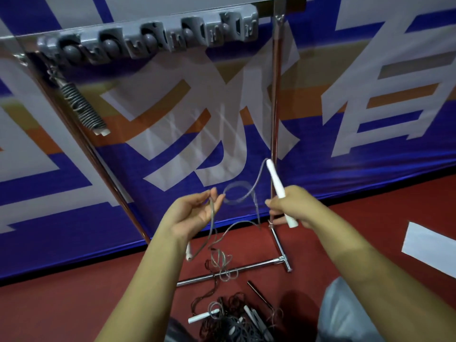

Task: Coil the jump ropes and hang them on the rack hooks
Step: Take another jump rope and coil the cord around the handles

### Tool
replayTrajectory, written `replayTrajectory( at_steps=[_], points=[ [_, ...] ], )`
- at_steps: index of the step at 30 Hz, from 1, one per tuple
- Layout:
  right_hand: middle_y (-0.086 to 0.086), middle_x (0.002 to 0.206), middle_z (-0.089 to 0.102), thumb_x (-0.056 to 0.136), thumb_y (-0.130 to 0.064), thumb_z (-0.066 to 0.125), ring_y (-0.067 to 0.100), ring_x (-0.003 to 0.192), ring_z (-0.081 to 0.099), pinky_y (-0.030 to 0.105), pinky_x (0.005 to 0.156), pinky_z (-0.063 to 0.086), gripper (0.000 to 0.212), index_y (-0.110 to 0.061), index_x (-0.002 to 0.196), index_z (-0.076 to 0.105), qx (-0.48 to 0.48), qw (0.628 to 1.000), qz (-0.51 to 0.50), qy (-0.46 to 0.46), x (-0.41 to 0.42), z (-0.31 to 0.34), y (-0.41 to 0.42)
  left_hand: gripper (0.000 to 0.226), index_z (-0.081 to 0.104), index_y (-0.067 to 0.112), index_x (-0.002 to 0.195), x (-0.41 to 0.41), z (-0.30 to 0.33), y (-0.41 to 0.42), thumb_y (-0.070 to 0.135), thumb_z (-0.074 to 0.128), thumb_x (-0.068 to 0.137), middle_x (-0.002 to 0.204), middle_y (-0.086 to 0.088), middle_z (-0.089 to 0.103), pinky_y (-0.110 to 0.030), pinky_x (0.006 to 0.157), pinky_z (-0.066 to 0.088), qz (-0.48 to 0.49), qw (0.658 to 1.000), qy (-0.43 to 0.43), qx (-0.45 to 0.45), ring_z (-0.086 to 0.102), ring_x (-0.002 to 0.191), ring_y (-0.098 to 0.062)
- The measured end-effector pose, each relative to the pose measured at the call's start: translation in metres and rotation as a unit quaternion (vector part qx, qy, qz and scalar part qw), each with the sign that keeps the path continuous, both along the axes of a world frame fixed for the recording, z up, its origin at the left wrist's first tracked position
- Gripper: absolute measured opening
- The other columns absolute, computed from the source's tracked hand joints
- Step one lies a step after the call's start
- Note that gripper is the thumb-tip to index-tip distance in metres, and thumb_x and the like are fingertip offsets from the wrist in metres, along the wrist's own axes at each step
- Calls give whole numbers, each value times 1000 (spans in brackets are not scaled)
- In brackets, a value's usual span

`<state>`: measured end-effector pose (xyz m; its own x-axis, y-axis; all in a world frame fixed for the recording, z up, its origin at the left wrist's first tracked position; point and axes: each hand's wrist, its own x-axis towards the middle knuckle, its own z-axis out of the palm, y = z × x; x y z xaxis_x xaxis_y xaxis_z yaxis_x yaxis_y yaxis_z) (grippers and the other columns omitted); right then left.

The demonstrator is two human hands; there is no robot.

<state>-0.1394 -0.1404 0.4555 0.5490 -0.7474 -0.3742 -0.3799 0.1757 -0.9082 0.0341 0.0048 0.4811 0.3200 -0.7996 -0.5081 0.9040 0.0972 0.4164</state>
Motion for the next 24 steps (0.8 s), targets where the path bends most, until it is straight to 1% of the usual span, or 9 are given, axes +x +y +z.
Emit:
replayTrajectory(
  at_steps=[2, 4, 7, 10, 12, 15, 17, 20, 24],
  points=[
    [15, 86, 61, 89, -3, 62, 19, 77, 67, 39, 66, 60, 7, 0, 87, 57, 32, 998, 40, -30, -1, 4, 7, 25, 51, -8, 110, -8, 18, -5, -11, 43, 86, 75, -23, 65, -44, 54, 58, -5, 1000, -2, -12, 67, 68, -23],
    [13, 91, 67, 90, -2, 60, 19, 87, 70, 39, 74, 59, 5, -5, 85, 61, 56, 989, 91, -102, -3, 13, 17, 33, 51, -8, 112, -14, 28, -8, -13, 47, 80, 75, -23, 65, -44, 54, 58, 1, 1000, 10, -29, 66, 70, -22],
    [9, 106, 70, 88, -8, 62, 21, 105, 67, 41, 77, 58, 18, -14, 104, 66, 102, 962, 167, -188, -6, 20, 37, 47, 50, -8, 120, -20, 41, -14, -16, 49, 74, 83, -22, 65, -44, 53, 58, 28, 997, 30, -61, 68, 80, -25],
    [13, 112, 67, 86, -16, 62, 23, 110, 64, 47, 85, 55, 26, -17, 112, 63, 101, 957, 186, -198, -6, 22, 48, 47, 49, -9, 123, -29, 59, -19, -16, 50, 76, 99, -20, 63, -44, 55, 58, 33, 995, 29, -92, 69, 88, -29],
    [13, 106, 68, 87, -24, 60, 23, 108, 65, 47, 86, 52, 30, -18, 116, 60, 119, 945, 213, -217, -8, 24, 51, 44, 50, -10, 122, -36, 70, -21, -15, 50, 78, 111, -20, 62, -44, 59, 59, 32, 993, 20, -111, 69, 88, -31],
    [17, 95, 70, 84, -35, 66, 32, 103, 65, 49, 88, 51, 44, -20, 124, 56, 171, 903, 287, -271, -15, 29, 50, 34, 51, -8, 122, -42, 80, -22, -11, 46, 89, 124, -23, 58, -43, 64, 60, 50, 990, 16, -132, 64, 105, -33],
    [16, 95, 70, 86, -29, 68, 32, 102, 65, 49, 91, 51, 40, -19, 123, 56, 151, 900, 321, -255, -20, 29, 48, 33, 49, -7, 124, -40, 83, -22, -11, 42, 92, 120, -23, 59, -43, 67, 57, 77, 986, 10, -149, 60, 112, -32],
    [6, 101, 72, 88, -16, 59, 22, 102, 66, 49, 92, 47, 27, -17, 116, 59, 86, 906, 382, -159, -28, 27, 46, 37, 47, -9, 126, -27, 88, -23, -13, 39, 91, 118, -27, 59, -45, 66, 56, 99, 975, -1, -198, 60, 106, -38],
    [3, 84, 71, 85, -11, 59, 21, 89, 69, 46, 91, 49, 14, -14, 98, 66, 100, 898, 402, -149, -30, 26, 52, 40, 48, -8, 127, -16, 95, -24, -14, 43, 88, 120, -29, 58, -45, 70, 58, 103, 965, -18, -239, 57, 114, -40]
  ],
)
